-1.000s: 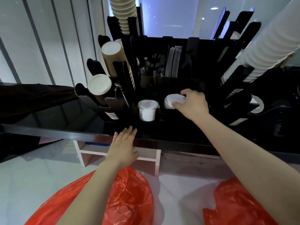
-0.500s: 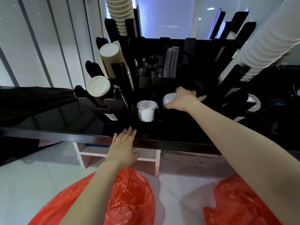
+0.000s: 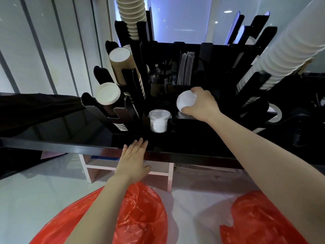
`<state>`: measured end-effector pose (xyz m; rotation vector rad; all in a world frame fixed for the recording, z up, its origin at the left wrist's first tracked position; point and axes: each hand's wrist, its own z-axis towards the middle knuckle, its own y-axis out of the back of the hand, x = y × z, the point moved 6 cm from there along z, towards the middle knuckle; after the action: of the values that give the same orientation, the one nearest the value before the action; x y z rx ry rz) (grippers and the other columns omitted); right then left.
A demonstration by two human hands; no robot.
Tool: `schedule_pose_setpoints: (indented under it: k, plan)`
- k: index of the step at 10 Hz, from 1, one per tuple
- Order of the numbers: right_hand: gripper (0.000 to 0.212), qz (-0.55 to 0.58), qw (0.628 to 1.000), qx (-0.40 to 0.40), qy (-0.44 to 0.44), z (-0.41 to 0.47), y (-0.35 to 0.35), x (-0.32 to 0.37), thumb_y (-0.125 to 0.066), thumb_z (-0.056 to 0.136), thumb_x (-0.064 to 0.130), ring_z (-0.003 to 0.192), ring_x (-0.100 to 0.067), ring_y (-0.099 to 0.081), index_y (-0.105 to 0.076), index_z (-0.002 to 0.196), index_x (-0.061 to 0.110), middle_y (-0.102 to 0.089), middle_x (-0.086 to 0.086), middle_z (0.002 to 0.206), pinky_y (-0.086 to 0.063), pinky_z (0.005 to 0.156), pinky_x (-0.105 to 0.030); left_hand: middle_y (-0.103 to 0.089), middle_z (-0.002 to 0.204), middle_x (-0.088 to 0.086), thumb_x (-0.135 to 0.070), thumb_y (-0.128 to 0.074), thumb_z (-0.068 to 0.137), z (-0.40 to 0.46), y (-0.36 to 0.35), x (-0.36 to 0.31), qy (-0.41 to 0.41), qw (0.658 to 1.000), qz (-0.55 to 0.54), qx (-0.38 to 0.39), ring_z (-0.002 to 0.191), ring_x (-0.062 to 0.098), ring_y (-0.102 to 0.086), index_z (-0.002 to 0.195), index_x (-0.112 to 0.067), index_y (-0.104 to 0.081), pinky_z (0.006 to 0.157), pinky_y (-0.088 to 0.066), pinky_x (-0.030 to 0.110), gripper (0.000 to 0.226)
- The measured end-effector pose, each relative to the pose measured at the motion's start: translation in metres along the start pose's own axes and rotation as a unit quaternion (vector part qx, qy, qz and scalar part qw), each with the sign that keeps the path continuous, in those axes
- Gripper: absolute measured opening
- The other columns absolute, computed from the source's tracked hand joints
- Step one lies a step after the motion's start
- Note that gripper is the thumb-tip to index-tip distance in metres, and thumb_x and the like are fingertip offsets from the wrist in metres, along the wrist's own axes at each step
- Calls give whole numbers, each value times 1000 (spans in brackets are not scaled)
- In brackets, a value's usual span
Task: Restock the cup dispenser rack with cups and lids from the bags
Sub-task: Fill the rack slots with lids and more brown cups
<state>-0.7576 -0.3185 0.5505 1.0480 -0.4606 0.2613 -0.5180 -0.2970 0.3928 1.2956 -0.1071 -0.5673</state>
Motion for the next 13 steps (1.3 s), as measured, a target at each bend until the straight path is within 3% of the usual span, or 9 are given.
schedule_pose_setpoints:
  k: [2, 3, 5, 7, 8, 9, 11, 13]
  plan:
    - [87, 70, 996, -29, 43, -2, -5, 19, -76, 65, 37, 122, -28, -44, -36, 141, 23, -40, -7, 138, -43, 94, -35, -2, 161, -2, -38, -59, 85, 0, 0, 1, 1, 1000, 7, -4, 147, 14, 4, 153, -23, -6, 116, 10, 36, 87]
    - [88, 82, 994, 2, 70, 0, -20, 37, -76, 65, 36, 125, -27, -42, -36, 142, 24, -39, -6, 140, -43, 97, -35, -4, 161, -3, -39, -60, 84, 1, 0, 1, 1, 1000, 3, -9, 147, 14, 3, 153, -24, -8, 116, 10, 36, 88]
    - [86, -16, 992, 73, 104, 7, -55, 60, -74, 70, 45, 123, -31, -41, -35, 142, 22, -40, -9, 137, -43, 97, -39, -4, 161, -3, -39, -61, 83, 1, -1, 2, -4, 1000, 6, -12, 147, 14, 2, 153, -24, -8, 115, 10, 35, 89]
    - [83, -30, 986, 101, 130, 13, -62, 70, -73, 68, 43, 119, -30, -45, -38, 141, 24, -43, -8, 133, -44, 94, -39, -4, 161, -3, -40, -62, 83, 1, -3, 2, -3, 1000, 14, -24, 147, 15, 3, 152, -24, -7, 115, 12, 35, 90]
    - [81, -73, 978, 148, 125, 11, -74, 68, -72, 69, 44, 118, -29, -47, -38, 140, 26, -48, -6, 127, -28, 108, -57, -4, 160, -3, -39, -63, 83, 1, -2, 2, -3, 1000, 14, -24, 147, 14, 3, 152, -24, -7, 114, 13, 34, 90]
    - [78, -121, 970, 169, 125, 8, -84, 63, -69, 69, 48, 121, -29, -43, -39, 138, 28, -52, -4, 123, -7, 108, -68, -3, 161, -2, -40, -63, 83, 1, -2, 1, -3, 1000, 13, -22, 147, 14, 4, 153, -24, -6, 114, 12, 35, 91]
    - [71, -82, 976, 162, 120, 9, -83, 60, -61, 77, 56, 137, -33, -21, -39, 137, 25, -43, -12, 136, -5, 110, -63, -3, 161, -2, -40, -63, 83, 1, -2, 1, -1, 1000, 11, -20, 147, 14, 5, 153, -24, -6, 114, 13, 34, 91]
    - [84, -17, 987, 108, 118, 10, -71, 59, -52, 71, 69, 134, -31, -29, -34, 142, 30, -42, -3, 142, -21, 108, -50, -3, 161, -2, -39, -61, 83, 0, -1, 1, -1, 1000, 8, -15, 147, 13, 5, 153, -24, -6, 114, 14, 34, 90]
